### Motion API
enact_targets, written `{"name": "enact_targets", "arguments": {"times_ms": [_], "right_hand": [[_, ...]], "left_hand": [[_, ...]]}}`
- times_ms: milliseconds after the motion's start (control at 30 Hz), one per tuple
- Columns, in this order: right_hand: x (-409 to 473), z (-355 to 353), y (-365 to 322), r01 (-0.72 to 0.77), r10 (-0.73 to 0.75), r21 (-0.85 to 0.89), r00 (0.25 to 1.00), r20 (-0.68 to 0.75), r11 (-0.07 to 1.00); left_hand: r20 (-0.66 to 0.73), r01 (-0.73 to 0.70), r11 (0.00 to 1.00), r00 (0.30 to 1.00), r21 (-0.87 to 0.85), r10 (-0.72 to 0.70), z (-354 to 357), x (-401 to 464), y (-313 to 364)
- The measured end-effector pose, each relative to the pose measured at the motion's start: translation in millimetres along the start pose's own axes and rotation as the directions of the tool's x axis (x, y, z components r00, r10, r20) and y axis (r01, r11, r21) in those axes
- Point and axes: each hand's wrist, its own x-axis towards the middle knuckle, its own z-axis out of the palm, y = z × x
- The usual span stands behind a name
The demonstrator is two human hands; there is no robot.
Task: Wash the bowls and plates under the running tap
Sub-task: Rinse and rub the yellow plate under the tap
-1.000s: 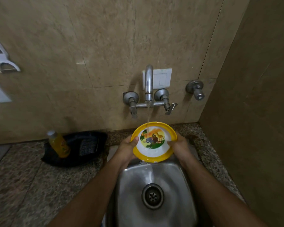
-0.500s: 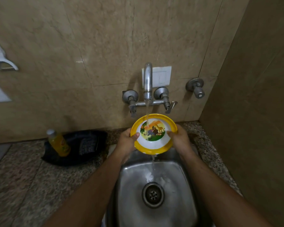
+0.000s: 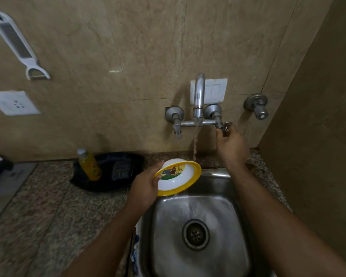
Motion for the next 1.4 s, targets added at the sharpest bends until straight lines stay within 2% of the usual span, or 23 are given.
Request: {"name": "enact_targets", "arguments": {"times_ms": [167, 233, 367, 400, 467, 500, 533, 567, 667, 733, 833, 900, 1000, 1100, 1233, 1400], "right_hand": [[-2, 0, -2, 0.073, -0.073, -0.017, 0.997, -0.017, 0.997], [-8, -4, -3, 0.081, -0.079, -0.026, 0.995, 0.056, 0.996], [-45, -12, 6, -0.019, 0.036, -0.074, 0.97, 0.241, 0.997], [-57, -10, 13, -0.022, 0.024, -0.011, 0.938, 0.345, 1.0], [-81, -7, 24, -0.064, -0.062, 0.175, 0.773, 0.631, 0.982], [-89, -6, 28, -0.053, -0.124, 0.221, 0.691, 0.712, 0.974], [-93, -3, 31, -0.015, -0.173, 0.241, 0.651, 0.739, 0.97], [-95, -1, 32, 0.031, -0.2, 0.239, 0.655, 0.729, 0.971], [-97, -5, 28, 0.165, -0.283, 0.246, 0.755, 0.592, 0.955], [-97, -11, 27, 0.249, -0.319, 0.201, 0.789, 0.526, 0.947], [-98, -20, 26, 0.371, -0.369, 0.099, 0.789, 0.49, 0.923], [-101, -25, 25, 0.421, -0.396, 0.06, 0.785, 0.477, 0.905], [-103, -30, 24, 0.427, -0.407, 0.051, 0.813, 0.417, 0.903], [-111, -27, 25, 0.439, -0.379, 0.001, 0.775, 0.506, 0.898], [-117, -25, 26, 0.426, -0.371, -0.002, 0.789, 0.49, 0.905], [-119, -20, 24, 0.451, -0.37, -0.034, 0.77, 0.52, 0.892]], "left_hand": [[0.006, -0.016, 0.999, 1.0, 0.03, 0.016, -9, -14, -5], [0.0, -0.013, 1.0, 1.0, 0.021, 0.013, -10, -18, -5], [0.006, 0.0, 1.0, 1.0, 0.003, 0.0, -14, -20, -2], [0.003, -0.015, 1.0, 1.0, 0.002, 0.015, -16, -20, -1], [-0.015, -0.048, 0.999, 0.999, -0.01, 0.048, -18, -21, 2], [-0.019, -0.057, 0.998, 0.998, -0.02, 0.057, -19, -21, 4], [-0.019, -0.063, 0.998, 0.998, -0.03, 0.062, -19, -21, 6], [-0.013, -0.069, 0.997, 0.998, -0.039, 0.069, -19, -21, 10], [0.004, -0.114, 0.993, 0.993, -0.044, 0.114, -18, -24, 19], [0.03, -0.153, 0.988, 0.988, 0.01, 0.153, -18, -24, 19], [0.131, -0.122, 0.981, 0.986, 0.154, 0.102, -21, -24, 16], [0.122, -0.096, 0.977, 0.99, 0.188, 0.074, -22, -24, 17], [0.104, -0.108, 0.974, 0.991, 0.199, 0.089, -22, -22, 20], [0.183, -0.048, 0.98, 0.983, 0.194, 0.011, -17, -23, 13], [0.144, -0.054, 0.974, 0.989, 0.221, 0.022, -16, -27, 9], [0.106, -0.038, 0.978, 0.994, 0.207, 0.017, -16, -33, 6]]}}
